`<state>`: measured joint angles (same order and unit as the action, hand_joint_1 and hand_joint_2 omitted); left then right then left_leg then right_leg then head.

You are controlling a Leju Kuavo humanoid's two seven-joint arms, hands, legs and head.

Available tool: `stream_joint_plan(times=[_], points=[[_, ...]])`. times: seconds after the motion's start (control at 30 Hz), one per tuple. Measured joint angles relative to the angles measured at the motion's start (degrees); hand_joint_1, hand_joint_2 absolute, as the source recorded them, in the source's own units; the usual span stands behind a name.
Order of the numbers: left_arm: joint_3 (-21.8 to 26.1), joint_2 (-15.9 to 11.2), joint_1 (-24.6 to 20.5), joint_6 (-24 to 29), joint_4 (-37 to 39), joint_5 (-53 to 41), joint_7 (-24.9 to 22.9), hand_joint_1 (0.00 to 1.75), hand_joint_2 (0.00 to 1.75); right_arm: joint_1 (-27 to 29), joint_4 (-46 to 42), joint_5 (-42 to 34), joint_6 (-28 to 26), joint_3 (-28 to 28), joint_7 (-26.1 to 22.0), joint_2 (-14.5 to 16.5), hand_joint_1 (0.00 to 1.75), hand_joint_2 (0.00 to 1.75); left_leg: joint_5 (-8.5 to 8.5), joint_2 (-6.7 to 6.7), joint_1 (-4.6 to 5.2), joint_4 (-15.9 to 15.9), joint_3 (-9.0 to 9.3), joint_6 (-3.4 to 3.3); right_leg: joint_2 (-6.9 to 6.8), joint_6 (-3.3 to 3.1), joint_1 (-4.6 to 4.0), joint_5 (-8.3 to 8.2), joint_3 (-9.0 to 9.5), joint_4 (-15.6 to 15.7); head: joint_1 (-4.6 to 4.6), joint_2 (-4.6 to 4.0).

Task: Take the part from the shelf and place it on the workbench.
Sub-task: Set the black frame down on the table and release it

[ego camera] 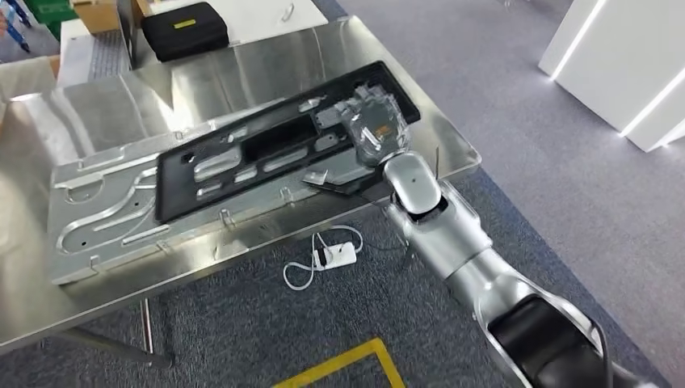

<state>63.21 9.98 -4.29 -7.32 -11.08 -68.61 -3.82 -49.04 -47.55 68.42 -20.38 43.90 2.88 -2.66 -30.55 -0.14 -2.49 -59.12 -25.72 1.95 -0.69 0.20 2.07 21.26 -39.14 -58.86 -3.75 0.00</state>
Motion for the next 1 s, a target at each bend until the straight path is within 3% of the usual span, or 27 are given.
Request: stream_joint_plan(times=[0.07,0.13,0.2,0.23,0.27,0.33,0.37,0.4,0.47,0.53,0.63,0.7,0.73,0.77,0.83,0.87,0.9,0.97,1.0], points=[[-0.10,0.02,0.01,-0.42,0.00,-0.45,0.11,0.00,1.75,-1.72,5.08,0.17,-0.80,-4.10,0.37,-0.45,1.75,1.75,-0.56,0.06,0.01,-6.47,-3.74,-0.05,0.26,-0.82,-0.17,0.96,1.58,0.35,0.06,0.01],[-0.30,-0.02,0.02,-0.81,0.00,-0.83,0.21,0.00,1.75,-3.06,10.29,0.60,-0.63,-7.31,0.78,-1.03,1.75,1.75,-3.86,0.06,0.36,-13.22,-8.89,-0.33,0.51,-1.25,-0.62,2.06,3.03,0.53,0.10,0.01],[-0.47,-0.05,0.08,-1.05,0.00,-1.04,0.36,0.00,1.75,-3.37,14.35,1.09,0.05,-9.91,1.03,-1.47,1.75,1.75,-6.39,0.07,0.77,-15.32,-12.50,-0.82,0.80,-1.46,-1.11,3.40,4.76,0.57,0.09,0.00],[-0.51,-0.07,0.16,-1.15,0.00,-1.07,0.40,0.00,1.75,-3.40,15.81,1.25,0.36,-10.82,1.03,-1.63,1.75,1.75,-5.72,0.06,1.00,-13.94,-13.20,-1.23,0.97,-1.51,-1.33,4.11,5.73,0.57,0.08,0.00],[-0.52,-0.08,0.24,-1.22,0.00,-1.10,0.44,0.00,1.75,-3.45,16.98,1.24,0.76,-11.45,0.87,-1.74,1.75,1.75,-3.30,0.05,1.29,-11.19,-13.29,-1.81,1.14,-1.53,-1.53,4.81,6.66,0.59,0.08,0.00],[-0.57,-0.20,0.47,-1.28,0.00,-1.14,0.45,0.00,1.75,-3.61,18.90,0.79,1.87,-12.41,0.02,-1.79,1.75,1.75,4.40,-0.07,2.25,-4.03,-13.29,-3.25,1.57,-1.33,-1.88,6.15,8.16,0.50,0.09,0.00],[-0.68,-0.26,0.47,-1.29,0.00,-1.16,0.45,0.00,1.75,-3.64,19.73,0.48,2.36,-12.87,-0.79,-1.74,1.75,1.75,7.30,-0.29,2.69,-1.39,-13.32,-3.82,1.76,-1.11,-2.07,6.91,8.65,0.52,0.05,0.00],[-0.80,-0.32,0.46,-1.28,0.00,-1.18,0.45,0.00,1.75,-3.62,20.39,0.33,2.62,-13.26,-1.66,-1.68,1.75,1.75,8.82,-0.49,2.92,0.26,-13.34,-4.19,1.93,-0.85,-2.21,7.39,9.10,0.15,0.02,0.00],[-1.05,-0.29,0.27,-1.22,0.00,-1.23,0.42,0.00,1.75,-3.58,21.23,0.80,2.51,-13.75,-2.98,-1.46,1.75,1.75,8.56,-0.74,2.85,1.06,-12.39,-4.65,2.04,-0.34,-2.38,8.00,9.65,-0.48,-0.11,0.01],[-1.20,-0.23,0.14,-1.13,0.00,-1.32,0.39,0.00,1.75,-3.67,21.75,1.72,2.24,-13.89,-3.18,-1.05,1.75,1.75,8.07,-0.63,2.68,1.31,-11.00,-5.18,1.74,0.12,-2.29,8.67,8.77,-3.23,-0.17,0.01],[-1.34,-0.25,-0.07,-0.86,0.00,-1.49,0.31,0.00,1.75,-3.52,22.46,2.80,1.93,-13.91,-3.46,0.09,1.75,1.75,6.86,-1.09,2.64,1.32,-9.47,-5.50,1.19,0.79,-1.88,12.47,2.86,-12.78,-0.14,0.01],[-1.39,-0.25,-0.20,-0.72,0.00,-1.57,0.18,0.00,1.75,-3.20,22.83,3.59,1.68,-13.91,-3.98,1.18,1.75,1.75,5.69,-1.82,2.61,1.19,-8.28,-5.35,1.08,1.01,-1.60,14.07,-0.46,-15.51,-0.15,0.00],[-1.40,-0.23,-0.24,-0.68,0.00,-1.61,0.10,0.00,1.75,-3.09,22.95,3.96,1.52,-13.91,-4.20,1.73,1.75,1.75,5.02,-2.30,2.58,1.11,-7.50,-5.21,1.10,0.98,-1.53,13.35,-1.00,-14.26,-0.16,0.00],[-1.42,-0.16,-0.21,-0.65,0.00,-1.63,0.01,0.00,1.75,-3.02,23.04,4.30,1.30,-13.91,-4.38,2.34,1.75,1.75,4.33,-2.79,2.55,1.07,-6.63,-5.06,1.34,0.87,-1.49,11.30,-0.88,-11.40,-0.16,0.00],[-1.43,0.15,-0.01,-0.58,0.05,-1.73,-0.19,0.00,1.75,-2.80,23.22,4.99,0.73,-13.91,-4.43,3.32,1.75,1.75,3.13,-3.73,2.39,1.07,-5.40,-4.63,3.12,0.49,-1.52,4.40,-0.18,-4.17,-0.10,0.00],[-1.43,0.32,0.00,-0.54,0.08,-1.77,-0.24,0.00,1.75,-2.60,23.30,5.28,0.44,-13.91,-4.38,3.93,1.75,1.75,2.71,-4.25,2.21,1.19,-5.14,-4.35,3.95,0.24,-1.67,1.90,0.19,-1.64,-0.13,0.00],[-1.44,0.44,-0.05,-0.50,0.10,-1.82,-0.28,0.00,1.75,-2.40,23.35,5.54,0.23,-13.91,-4.34,4.56,1.75,1.75,2.49,-4.72,2.00,1.29,-5.02,-4.00,4.43,-0.12,-1.88,0.53,0.42,-0.13,-0.20,0.00],[-1.44,0.50,-0.21,-0.46,0.10,-1.89,-0.31,0.00,1.75,-2.27,23.24,5.80,0.01,-13.91,-4.26,6.01,1.75,1.75,2.36,-5.23,1.83,1.60,-4.80,-3.38,3.56,-0.98,-2.12,1.10,1.46,0.80,-0.39,0.00],[-1.44,0.50,-0.22,-0.43,0.10,-1.93,-0.33,0.00,1.75,-2.32,23.14,5.87,-0.04,-13.91,-4.26,6.55,1.75,1.75,2.41,-4.57,1.91,1.02,-4.92,-3.09,2.97,-1.41,-2.06,1.37,2.16,1.30,-0.39,0.00]])
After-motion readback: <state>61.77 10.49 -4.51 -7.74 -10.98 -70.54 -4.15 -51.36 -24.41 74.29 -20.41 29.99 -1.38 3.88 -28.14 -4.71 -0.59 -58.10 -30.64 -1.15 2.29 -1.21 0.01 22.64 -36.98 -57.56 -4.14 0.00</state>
